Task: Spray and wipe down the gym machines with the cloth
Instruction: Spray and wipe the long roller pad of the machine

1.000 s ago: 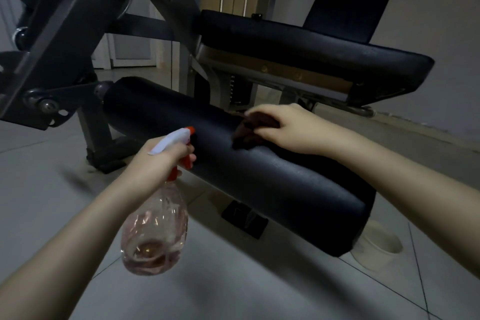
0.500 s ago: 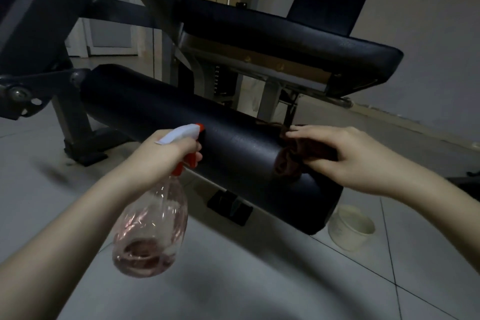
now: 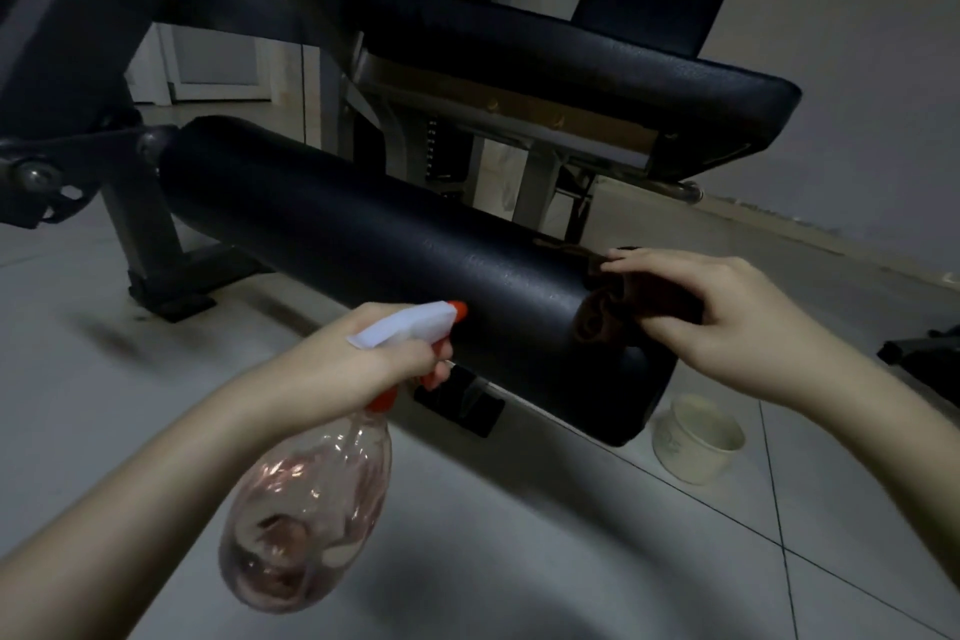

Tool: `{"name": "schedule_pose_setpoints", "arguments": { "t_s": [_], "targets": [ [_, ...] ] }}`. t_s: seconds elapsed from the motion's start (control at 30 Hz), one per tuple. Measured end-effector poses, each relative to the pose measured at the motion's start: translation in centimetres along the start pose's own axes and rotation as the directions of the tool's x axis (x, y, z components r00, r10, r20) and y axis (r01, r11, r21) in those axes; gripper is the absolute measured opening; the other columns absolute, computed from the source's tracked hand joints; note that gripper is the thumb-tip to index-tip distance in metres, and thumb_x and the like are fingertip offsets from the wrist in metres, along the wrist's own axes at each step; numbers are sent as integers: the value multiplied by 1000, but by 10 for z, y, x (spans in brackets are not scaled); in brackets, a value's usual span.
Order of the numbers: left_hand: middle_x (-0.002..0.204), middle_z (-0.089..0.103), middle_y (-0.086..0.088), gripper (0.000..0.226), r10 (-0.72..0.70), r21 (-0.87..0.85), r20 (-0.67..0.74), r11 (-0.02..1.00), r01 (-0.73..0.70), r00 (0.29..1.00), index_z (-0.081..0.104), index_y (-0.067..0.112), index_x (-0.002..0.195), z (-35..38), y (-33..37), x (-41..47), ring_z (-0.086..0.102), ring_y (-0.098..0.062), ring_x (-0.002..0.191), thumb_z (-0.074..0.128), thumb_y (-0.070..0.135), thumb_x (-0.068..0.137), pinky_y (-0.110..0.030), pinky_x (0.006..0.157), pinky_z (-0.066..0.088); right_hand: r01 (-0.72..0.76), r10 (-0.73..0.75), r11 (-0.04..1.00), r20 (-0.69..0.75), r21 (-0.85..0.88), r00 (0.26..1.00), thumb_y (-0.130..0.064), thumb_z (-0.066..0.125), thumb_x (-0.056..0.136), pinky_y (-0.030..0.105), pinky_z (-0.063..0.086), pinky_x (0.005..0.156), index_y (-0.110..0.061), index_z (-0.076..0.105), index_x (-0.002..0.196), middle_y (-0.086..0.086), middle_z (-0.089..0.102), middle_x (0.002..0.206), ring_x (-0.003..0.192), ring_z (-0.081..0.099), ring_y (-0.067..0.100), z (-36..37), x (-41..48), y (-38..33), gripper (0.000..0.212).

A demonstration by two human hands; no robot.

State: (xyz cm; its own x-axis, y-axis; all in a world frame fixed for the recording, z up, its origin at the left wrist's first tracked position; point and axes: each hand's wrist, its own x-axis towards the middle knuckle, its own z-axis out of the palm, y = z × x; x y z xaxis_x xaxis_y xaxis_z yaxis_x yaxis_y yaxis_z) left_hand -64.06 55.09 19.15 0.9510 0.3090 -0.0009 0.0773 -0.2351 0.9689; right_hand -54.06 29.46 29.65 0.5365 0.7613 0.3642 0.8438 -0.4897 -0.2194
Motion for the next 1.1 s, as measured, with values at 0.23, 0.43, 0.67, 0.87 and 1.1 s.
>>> {"name": "schedule_pose_setpoints", "arguments": {
  "t_s": [0.23,0.43,0.67,0.87,1.1],
  "targets": [
    [72,68,-10,20,248,24,148,967,-254,957,65,13,70,22,29,-38,62,-22,74,61,29,59,-36,78,51,-41,43,998,-40,43,998,-11,58,78,26,38,101,-32,62,119,-18,57,126,120,51,5,3,-3,-2,47],
    [72,52,-23,24,295,186,255,920,-346,921,51,-3,74,29,37,-60,45,-30,62,50,20,79,-19,50,32,-66,75,993,-89,99,993,-11,60,77,33,41,103,-32,64,117,-15,60,123,118,54,8,6,-5,0,45],
    [71,56,-15,29,228,283,95,927,-246,969,54,2,80,6,26,-67,39,-11,53,45,29,80,-22,49,32,-106,114,992,-150,63,982,-16,57,76,31,45,91,-32,64,114,-20,60,108,108,58,13,11,-4,-11,41],
    [66,55,-15,27,198,316,-166,939,-138,966,54,3,72,-14,14,-56,43,-11,54,50,25,88,-36,56,36,-106,84,983,-148,-149,985,-21,56,83,32,42,76,-32,58,117,-5,64,111,103,58,25,16,11,-26,35],
    [70,63,-19,31,122,238,-425,971,-20,897,59,8,72,-34,6,-46,59,-35,70,47,35,81,-47,67,50,-84,60,968,-107,-237,992,-30,49,91,34,43,75,-31,49,126,-2,59,120,103,56,29,31,44,-44,35]
  ]
}}
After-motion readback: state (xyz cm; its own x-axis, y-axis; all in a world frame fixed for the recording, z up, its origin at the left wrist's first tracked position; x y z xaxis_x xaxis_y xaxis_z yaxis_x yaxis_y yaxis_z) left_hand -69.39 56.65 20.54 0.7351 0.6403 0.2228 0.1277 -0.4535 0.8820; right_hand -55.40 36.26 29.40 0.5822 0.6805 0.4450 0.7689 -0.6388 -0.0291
